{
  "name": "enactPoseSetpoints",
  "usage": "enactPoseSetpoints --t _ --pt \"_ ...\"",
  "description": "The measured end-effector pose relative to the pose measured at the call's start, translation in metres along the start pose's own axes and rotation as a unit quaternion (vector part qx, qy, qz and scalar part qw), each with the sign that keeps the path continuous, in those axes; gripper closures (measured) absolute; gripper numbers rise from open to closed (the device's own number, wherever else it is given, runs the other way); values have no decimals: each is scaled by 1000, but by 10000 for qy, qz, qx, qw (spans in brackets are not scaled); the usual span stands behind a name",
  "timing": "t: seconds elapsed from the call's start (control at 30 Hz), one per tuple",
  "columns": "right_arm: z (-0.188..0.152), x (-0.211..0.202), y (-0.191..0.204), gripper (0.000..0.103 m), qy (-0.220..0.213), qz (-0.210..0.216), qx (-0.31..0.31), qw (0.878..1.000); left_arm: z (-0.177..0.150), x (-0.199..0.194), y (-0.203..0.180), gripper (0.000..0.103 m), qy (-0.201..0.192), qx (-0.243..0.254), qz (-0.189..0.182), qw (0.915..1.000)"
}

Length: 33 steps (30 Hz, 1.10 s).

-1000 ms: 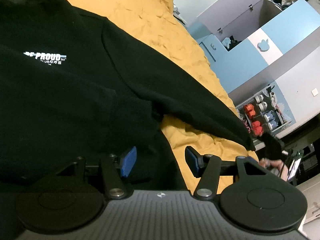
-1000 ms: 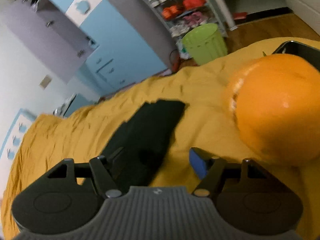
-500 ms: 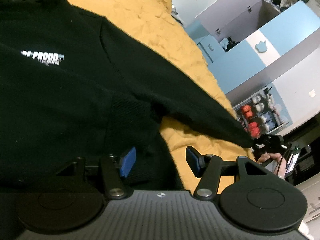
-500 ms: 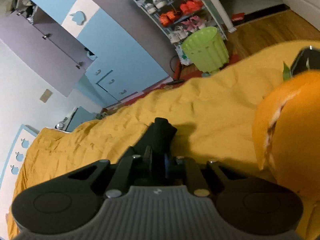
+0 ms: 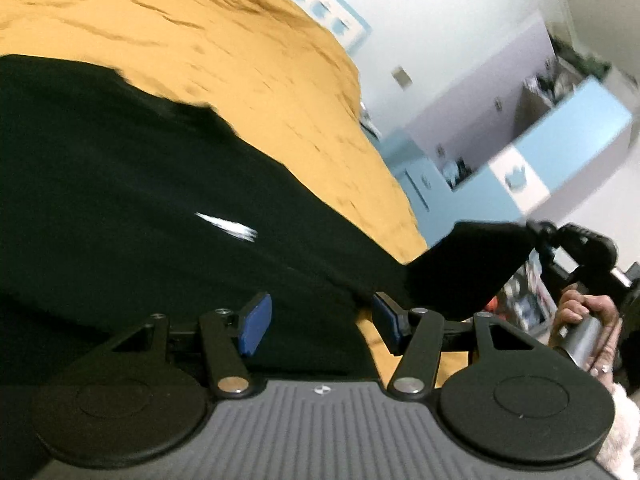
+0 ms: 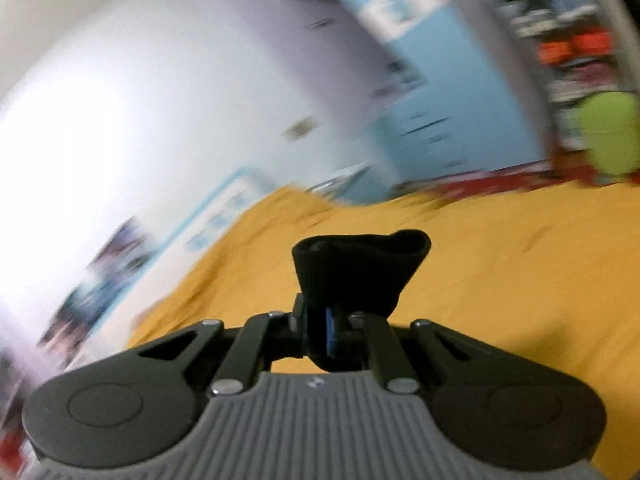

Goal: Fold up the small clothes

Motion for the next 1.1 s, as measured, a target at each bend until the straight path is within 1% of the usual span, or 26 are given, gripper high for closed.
enactPoseSetpoints --t 0.07,0.1,0.17,0.23,0.33,0.37,0.43,0.47,0.5,0.53,0.57,0.6,0.63,0.67,0.7,0.73,0.77,0.8,0.87,0.93,1.0,1.03,1.1 --pt "-35 -10 49 100 303 427 -121 9986 3 -27 19 36 -198 -205 64 9996" --pt "-59 -15 80 100 506 673 -209 9962 5 -41 31 36 -302 -327 107 9990" --pt "-100 -26 122 100 733 981 -356 9918 7 -68 53 36 -503 -522 206 9972" --pt "-153 -35 165 100 1039 1310 -522 9845 8 -91 73 36 -684 -630 341 9951" --pt "-234 -38 208 100 1661 1628 -621 9706 8 -123 103 36 -906 -759 581 9913" --pt "-266 -37 219 100 1897 1658 -657 9655 8 -133 113 36 -979 -840 658 9895" --pt "-316 -32 231 100 2231 1665 -760 9575 7 -149 133 36 -1137 -1009 792 9852" --pt "-343 -28 234 95 2406 1637 -869 9528 8 -153 141 36 -1189 -1085 853 9833" --pt "-367 -25 236 85 2615 1641 -992 9460 8 -158 148 36 -1235 -1166 914 9812" --pt "-386 -23 235 76 2811 1610 -1103 9396 7 -161 156 36 -1271 -1255 972 9791" --pt "-402 -22 233 59 2973 1528 -1174 9351 13 -164 164 36 -1288 -1321 1000 9777" --pt "-408 -20 226 58 3121 1450 -1206 9312 14 -166 170 36 -1306 -1372 1021 9766" --pt "-407 -19 219 58 3187 1466 -1193 9288 15 -165 173 36 -1319 -1395 1036 9759" --pt "-404 -22 214 58 3217 1515 -1176 9272 14 -166 177 36 -1321 -1395 1038 9759" --pt "-393 -24 205 59 3194 1540 -1130 9282 16 -166 178 36 -1321 -1383 1038 9760" --pt "-378 -24 194 58 3105 1499 -1095 9323 19 -162 179 36 -1324 -1362 1040 9763" --pt "-370 -25 184 54 2998 1412 -1094 9371 22 -160 180 36 -1342 -1340 1050 9762" --pt "-354 -26 169 50 2865 1286 -1076 9433 27 -155 180 36 -1369 -1325 1099 9755" --pt "-314 -25 135 48 2657 1017 -896 9545 32 -154 181 36 -1431 -1358 1228 9726" --pt "-279 -24 93 48 2500 690 -612 9638 34 -153 184 36 -1522 -1434 1199 9705" --pt "-250 -21 59 46 2328 424 -356 9709 36 -144 182 36 -1511 -1419 1092 9722" --pt "-238 -19 40 45 2214 233 -269 9745 37 -139 180 36 -1479 -1363 1091 9735" --pt "-223 -12 13 45 2070 -45 -143 9782 37 -125 177 36 -1314 -1315 1183 9754"
Point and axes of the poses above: each gripper's, at about its wrist camera, not at the fingertips, and x roughly the way its jaws point, y to its left, z to its top, the point moved 6 cm from there along x, roughly the way its jaws point, and after that the axes turned 6 degrees about -z, right-handed, at the moved point
